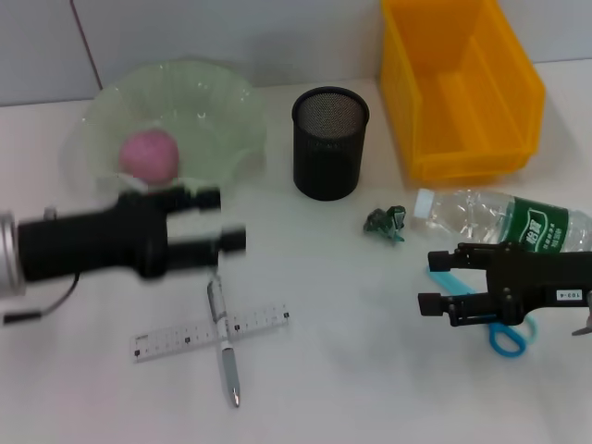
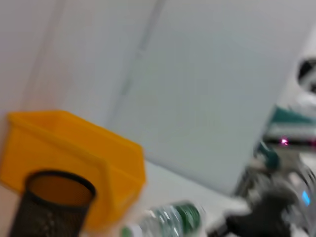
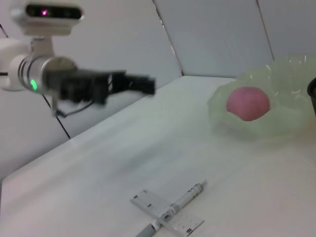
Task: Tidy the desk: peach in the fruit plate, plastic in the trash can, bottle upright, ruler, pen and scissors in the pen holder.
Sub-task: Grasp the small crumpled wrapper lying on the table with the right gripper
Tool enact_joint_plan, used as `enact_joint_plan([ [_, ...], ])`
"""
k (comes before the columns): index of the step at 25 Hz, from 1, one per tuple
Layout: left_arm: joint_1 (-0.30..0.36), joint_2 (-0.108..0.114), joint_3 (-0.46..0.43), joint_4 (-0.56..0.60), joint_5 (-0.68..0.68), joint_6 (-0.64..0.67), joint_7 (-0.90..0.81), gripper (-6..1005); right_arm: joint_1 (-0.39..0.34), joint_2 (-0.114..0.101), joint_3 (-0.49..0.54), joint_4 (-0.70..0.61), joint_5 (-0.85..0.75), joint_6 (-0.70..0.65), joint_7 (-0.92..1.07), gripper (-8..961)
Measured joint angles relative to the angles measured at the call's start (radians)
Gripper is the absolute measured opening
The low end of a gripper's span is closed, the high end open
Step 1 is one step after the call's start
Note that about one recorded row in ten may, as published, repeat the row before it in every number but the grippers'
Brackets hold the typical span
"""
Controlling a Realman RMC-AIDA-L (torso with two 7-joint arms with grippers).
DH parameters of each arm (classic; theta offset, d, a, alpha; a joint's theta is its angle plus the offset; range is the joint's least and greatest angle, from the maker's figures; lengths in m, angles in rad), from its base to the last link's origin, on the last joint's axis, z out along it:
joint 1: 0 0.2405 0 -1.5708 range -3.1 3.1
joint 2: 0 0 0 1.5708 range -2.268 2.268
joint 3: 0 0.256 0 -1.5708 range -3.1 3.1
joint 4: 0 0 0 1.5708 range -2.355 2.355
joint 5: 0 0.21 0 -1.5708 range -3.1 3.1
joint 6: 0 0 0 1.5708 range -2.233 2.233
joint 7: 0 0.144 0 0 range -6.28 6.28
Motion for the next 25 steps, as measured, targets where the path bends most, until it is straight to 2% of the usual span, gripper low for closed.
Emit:
enact_joint_plan([
  [1,0.018,-0.004,0.000,0.009,0.023,0.021,0.039,808,0.000,0.000,0.000,-0.005,0.000,-0.001,0.000,817],
  [4,0.065,-0.039,-0.002,0.041,0.114,0.029,0.159,807,0.000,0.000,0.000,-0.017,0.000,-0.004,0.000,817],
  [5,0.072,-0.048,-0.006,0.048,0.137,0.018,0.171,807,0.000,0.000,0.000,-0.019,0.000,-0.006,0.000,817],
  [6,0.072,-0.048,-0.006,0.048,0.137,0.018,0.171,807,0.000,0.000,0.000,-0.022,0.000,-0.010,0.000,818],
  [7,0.080,-0.067,-0.018,0.059,0.189,-0.010,0.190,807,0.000,0.000,-0.001,-0.026,0.000,-0.013,0.000,818],
  [8,0.079,-0.076,-0.026,0.060,0.213,-0.022,0.192,807,0.000,0.000,-0.003,-0.033,0.000,-0.015,0.000,818],
  [12,0.076,-0.084,-0.033,0.060,0.234,-0.030,0.194,807,0.008,0.011,-0.009,-0.102,0.001,-0.032,0.046,816],
  [15,0.073,-0.089,-0.037,0.061,0.240,-0.030,0.197,807,0.042,0.025,-0.019,-0.212,-0.029,-0.035,0.180,813],
  [18,0.073,-0.088,-0.039,0.061,0.239,-0.029,0.197,807,0.103,0.029,-0.024,-0.317,-0.103,-0.028,0.358,813],
  [21,0.075,-0.088,-0.076,0.062,0.238,-0.020,0.197,807,0.186,0.021,-0.025,-0.383,-0.198,-0.021,0.537,813],
  [25,0.075,-0.089,-0.080,0.062,0.237,-0.018,0.196,807,0.324,-0.002,-0.035,-0.400,-0.325,-0.028,0.689,812],
])
